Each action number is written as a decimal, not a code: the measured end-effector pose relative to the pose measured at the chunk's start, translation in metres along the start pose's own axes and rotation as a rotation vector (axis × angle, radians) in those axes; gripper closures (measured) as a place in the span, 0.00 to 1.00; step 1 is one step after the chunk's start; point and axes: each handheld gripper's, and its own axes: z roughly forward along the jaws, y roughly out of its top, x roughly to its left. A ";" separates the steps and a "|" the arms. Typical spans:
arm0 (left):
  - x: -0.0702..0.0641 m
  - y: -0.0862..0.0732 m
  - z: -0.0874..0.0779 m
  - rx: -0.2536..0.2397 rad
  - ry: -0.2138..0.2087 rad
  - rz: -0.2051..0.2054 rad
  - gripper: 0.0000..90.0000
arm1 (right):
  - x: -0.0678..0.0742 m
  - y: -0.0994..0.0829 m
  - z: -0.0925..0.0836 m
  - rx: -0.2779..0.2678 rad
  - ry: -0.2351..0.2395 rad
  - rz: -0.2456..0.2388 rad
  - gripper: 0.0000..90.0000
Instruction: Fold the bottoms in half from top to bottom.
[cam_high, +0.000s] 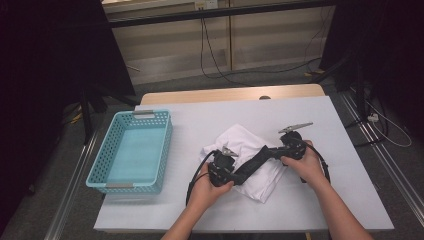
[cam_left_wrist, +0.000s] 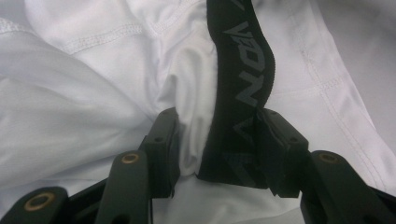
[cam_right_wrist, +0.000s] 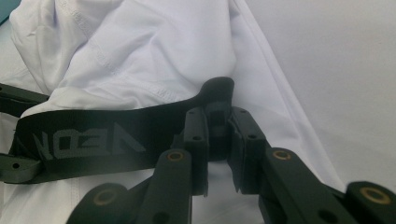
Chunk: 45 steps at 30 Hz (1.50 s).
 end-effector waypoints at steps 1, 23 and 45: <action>0.000 0.000 0.000 0.000 -0.001 -0.001 0.59 | 0.000 0.000 0.000 0.001 0.001 0.000 0.88; -0.003 0.007 -0.013 -0.026 -0.062 -0.026 0.59 | -0.007 0.006 -0.018 -0.044 0.057 0.041 0.88; -0.007 0.011 -0.010 -0.018 -0.081 -0.016 0.69 | -0.007 0.002 -0.021 -0.005 0.022 0.014 0.88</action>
